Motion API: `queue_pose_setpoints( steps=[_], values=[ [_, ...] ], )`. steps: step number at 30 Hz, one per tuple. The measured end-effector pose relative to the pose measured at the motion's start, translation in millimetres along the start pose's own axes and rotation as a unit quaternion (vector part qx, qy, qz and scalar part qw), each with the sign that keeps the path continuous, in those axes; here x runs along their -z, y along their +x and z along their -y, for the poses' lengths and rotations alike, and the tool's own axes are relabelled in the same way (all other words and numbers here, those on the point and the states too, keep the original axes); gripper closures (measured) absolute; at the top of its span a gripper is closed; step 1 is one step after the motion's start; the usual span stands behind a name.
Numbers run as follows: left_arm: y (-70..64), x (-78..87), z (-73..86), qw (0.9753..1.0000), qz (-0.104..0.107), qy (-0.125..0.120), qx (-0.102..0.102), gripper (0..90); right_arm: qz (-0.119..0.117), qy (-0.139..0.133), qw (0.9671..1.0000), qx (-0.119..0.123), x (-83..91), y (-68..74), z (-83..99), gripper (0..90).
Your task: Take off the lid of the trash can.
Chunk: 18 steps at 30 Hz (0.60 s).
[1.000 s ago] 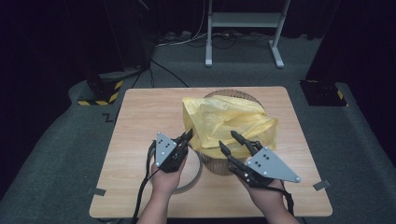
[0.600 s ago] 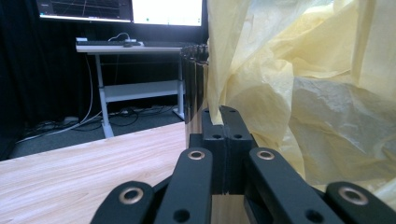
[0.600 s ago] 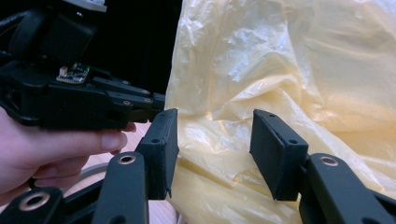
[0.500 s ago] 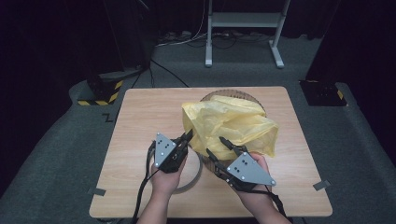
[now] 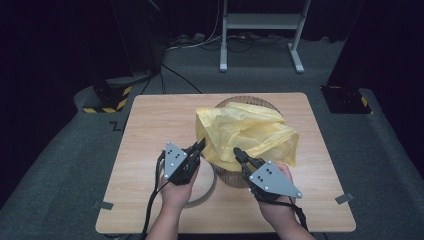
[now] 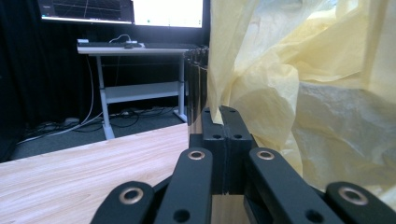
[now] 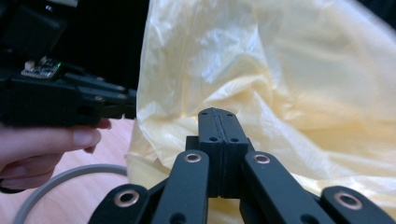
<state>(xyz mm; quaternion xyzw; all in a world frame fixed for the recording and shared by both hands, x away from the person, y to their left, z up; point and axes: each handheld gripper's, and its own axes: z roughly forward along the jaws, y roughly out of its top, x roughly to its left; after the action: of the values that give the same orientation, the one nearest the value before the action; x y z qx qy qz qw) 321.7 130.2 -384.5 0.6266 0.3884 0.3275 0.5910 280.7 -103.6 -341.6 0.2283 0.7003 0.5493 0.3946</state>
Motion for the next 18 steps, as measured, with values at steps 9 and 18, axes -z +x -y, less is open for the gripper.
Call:
queue_pose_setpoints(
  steps=[9, 18],
  values=[
    [2.3, 0.4, -1.4, 1.0000, -0.003, -0.003, -0.001, 89.7, 0.044, -0.029, 0.9982, -0.028, 20.1, -38.7, -11.3, 90.0],
    [17.1, -13.9, 0.4, 0.9995, -0.020, 0.021, -0.009, 89.8, 0.121, -0.003, 0.9899, -0.075, 20.2, -115.7, 5.0, 90.0]
  ],
)
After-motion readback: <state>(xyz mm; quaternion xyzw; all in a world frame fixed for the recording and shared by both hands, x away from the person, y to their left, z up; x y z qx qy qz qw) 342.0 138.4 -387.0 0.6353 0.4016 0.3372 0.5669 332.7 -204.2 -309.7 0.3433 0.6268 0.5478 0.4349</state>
